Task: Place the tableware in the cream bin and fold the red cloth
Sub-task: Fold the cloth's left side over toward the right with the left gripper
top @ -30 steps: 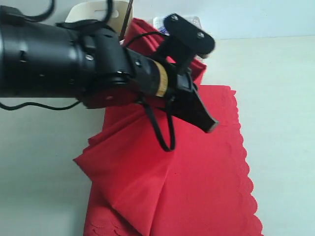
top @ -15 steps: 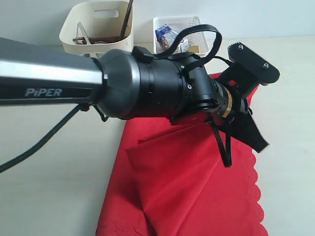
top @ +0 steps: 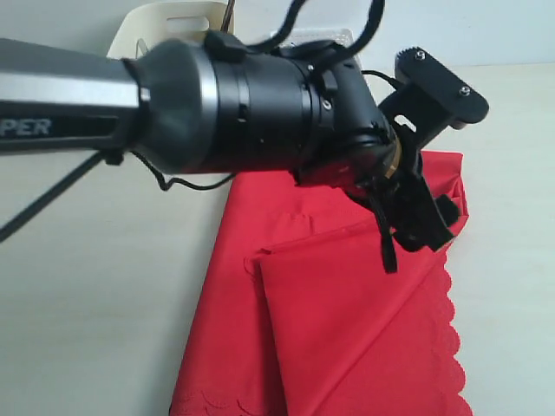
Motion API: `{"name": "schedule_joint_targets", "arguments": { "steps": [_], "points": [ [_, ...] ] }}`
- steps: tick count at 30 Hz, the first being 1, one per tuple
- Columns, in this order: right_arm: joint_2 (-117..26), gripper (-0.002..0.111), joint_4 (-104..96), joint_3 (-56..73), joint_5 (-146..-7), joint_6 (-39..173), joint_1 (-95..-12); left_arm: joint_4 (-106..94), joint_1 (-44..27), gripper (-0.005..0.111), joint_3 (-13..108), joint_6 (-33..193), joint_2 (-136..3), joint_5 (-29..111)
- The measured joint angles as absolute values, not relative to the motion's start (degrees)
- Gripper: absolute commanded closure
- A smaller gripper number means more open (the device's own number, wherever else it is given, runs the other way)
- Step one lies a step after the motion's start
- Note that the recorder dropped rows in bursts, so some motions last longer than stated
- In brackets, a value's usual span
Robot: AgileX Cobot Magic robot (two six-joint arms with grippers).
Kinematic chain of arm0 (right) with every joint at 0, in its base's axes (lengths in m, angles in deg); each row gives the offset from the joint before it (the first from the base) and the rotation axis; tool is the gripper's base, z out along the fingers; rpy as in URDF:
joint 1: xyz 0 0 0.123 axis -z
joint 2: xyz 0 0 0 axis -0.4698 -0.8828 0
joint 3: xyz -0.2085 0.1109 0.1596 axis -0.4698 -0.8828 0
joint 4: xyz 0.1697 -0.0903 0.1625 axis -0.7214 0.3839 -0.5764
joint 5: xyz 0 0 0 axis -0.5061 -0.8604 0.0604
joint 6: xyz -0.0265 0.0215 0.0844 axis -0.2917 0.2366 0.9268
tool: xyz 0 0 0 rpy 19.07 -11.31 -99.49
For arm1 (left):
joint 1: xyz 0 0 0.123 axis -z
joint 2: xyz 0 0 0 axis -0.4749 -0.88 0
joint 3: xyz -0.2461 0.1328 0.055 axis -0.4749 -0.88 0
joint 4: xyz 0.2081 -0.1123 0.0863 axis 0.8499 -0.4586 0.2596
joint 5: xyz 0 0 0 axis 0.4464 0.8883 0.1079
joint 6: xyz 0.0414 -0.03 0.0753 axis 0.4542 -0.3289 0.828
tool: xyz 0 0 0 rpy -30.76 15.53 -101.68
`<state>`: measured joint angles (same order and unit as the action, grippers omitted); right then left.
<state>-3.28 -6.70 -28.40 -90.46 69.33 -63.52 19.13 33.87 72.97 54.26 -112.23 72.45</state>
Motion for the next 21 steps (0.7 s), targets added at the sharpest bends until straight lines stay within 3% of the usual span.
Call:
{"name": "schedule_joint_targets", "arguments": {
  "steps": [2, 4, 10, 21],
  "points": [
    [-3.3, 0.108, -6.7, -28.4, -90.5, 69.3, -63.5, 19.2, 33.0, 0.07, 73.0, 56.1, -111.0, 78.4],
    [-3.3, 0.108, -6.7, -28.4, -90.5, 69.3, -63.5, 19.2, 31.3, 0.108, 72.1, 56.7, -110.2, 82.9],
    [-3.3, 0.108, -6.8, -28.4, -90.5, 69.3, -63.5, 18.6, 25.9, 0.104, 62.5, 56.8, -108.9, 83.2],
    [-3.3, 0.108, -6.8, -28.4, -90.5, 69.4, -63.5, 17.1, 22.9, 0.104, 47.2, 54.5, -108.8, 62.7]
  ]
}}
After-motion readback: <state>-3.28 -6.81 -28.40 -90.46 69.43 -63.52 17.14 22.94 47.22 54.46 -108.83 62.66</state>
